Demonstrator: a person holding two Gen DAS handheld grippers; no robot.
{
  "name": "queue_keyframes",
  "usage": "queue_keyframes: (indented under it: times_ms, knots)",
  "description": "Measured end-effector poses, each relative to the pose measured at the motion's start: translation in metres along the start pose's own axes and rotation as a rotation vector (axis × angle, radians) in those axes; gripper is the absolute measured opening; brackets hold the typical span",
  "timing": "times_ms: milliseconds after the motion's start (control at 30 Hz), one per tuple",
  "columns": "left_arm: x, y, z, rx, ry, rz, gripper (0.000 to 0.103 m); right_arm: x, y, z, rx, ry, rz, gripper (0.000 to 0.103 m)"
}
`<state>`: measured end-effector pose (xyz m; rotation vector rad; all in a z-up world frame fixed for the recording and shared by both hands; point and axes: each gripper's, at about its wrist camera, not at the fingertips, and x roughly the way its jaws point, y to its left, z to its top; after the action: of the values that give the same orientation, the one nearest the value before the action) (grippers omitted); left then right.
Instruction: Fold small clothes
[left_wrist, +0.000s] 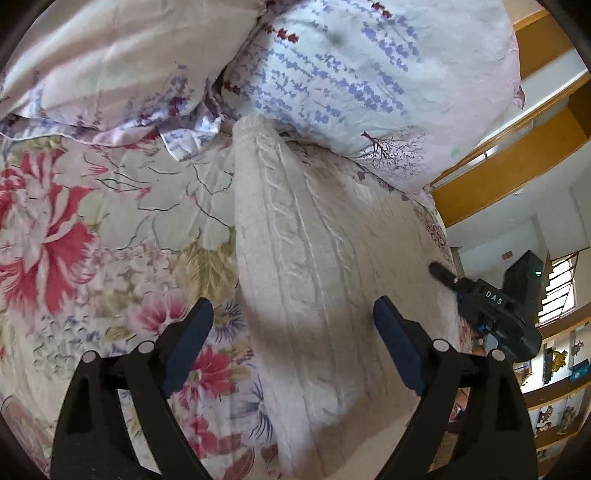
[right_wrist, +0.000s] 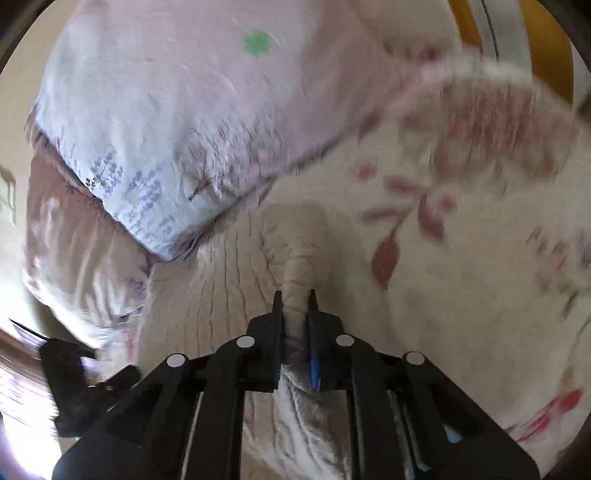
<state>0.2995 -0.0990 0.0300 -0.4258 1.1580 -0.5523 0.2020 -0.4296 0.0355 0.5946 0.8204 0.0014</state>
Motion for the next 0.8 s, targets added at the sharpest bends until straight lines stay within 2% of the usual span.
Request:
queue_keyframes:
  times_ms: [67, 100, 167, 233, 300, 333, 367, 433, 567, 667, 800]
  knots:
    - [0.004, -0.001, 0.000, 0.007, 0.001, 0.003, 0.088, 0.005, -0.004, 0.002, 0.001, -0.017, -0.098, 0.008]
    - [0.006, -0.002, 0.000, 0.010, 0.002, 0.003, 0.088, 0.015, -0.006, 0.000, -0.007, 0.016, -0.143, 0.008]
    - [0.009, -0.007, -0.001, 0.029, 0.001, 0.010, 0.088, 0.026, -0.003, -0.006, -0.030, 0.053, -0.162, 0.008]
    - [0.008, -0.011, -0.003, 0.057, -0.012, 0.029, 0.088, 0.017, 0.005, -0.010, -0.065, 0.016, -0.184, 0.008]
    - [0.005, -0.014, -0.004, 0.077, -0.025, 0.050, 0.088, -0.002, 0.011, -0.011, -0.071, -0.041, -0.172, 0.016]
    - [0.003, -0.016, -0.005, 0.085, -0.031, 0.063, 0.088, -0.015, 0.016, -0.013, -0.081, -0.083, -0.159, 0.024]
    - [0.003, -0.018, -0.005, 0.095, -0.035, 0.073, 0.088, -0.024, 0.022, -0.015, -0.097, -0.110, -0.142, 0.038]
    - [0.003, -0.022, -0.006, 0.114, -0.042, 0.092, 0.088, -0.035, 0.033, -0.020, -0.153, -0.131, -0.090, 0.047]
    - [0.006, -0.023, -0.007, 0.121, -0.049, 0.111, 0.089, -0.027, 0.047, -0.033, -0.238, -0.038, -0.038, 0.047]
    - [0.006, -0.022, -0.011, 0.124, -0.052, 0.118, 0.089, 0.000, 0.042, -0.045, -0.259, 0.056, -0.092, 0.048]
    - [0.006, -0.025, -0.012, 0.145, -0.063, 0.136, 0.090, 0.001, 0.043, -0.049, -0.267, 0.040, -0.091, 0.050]
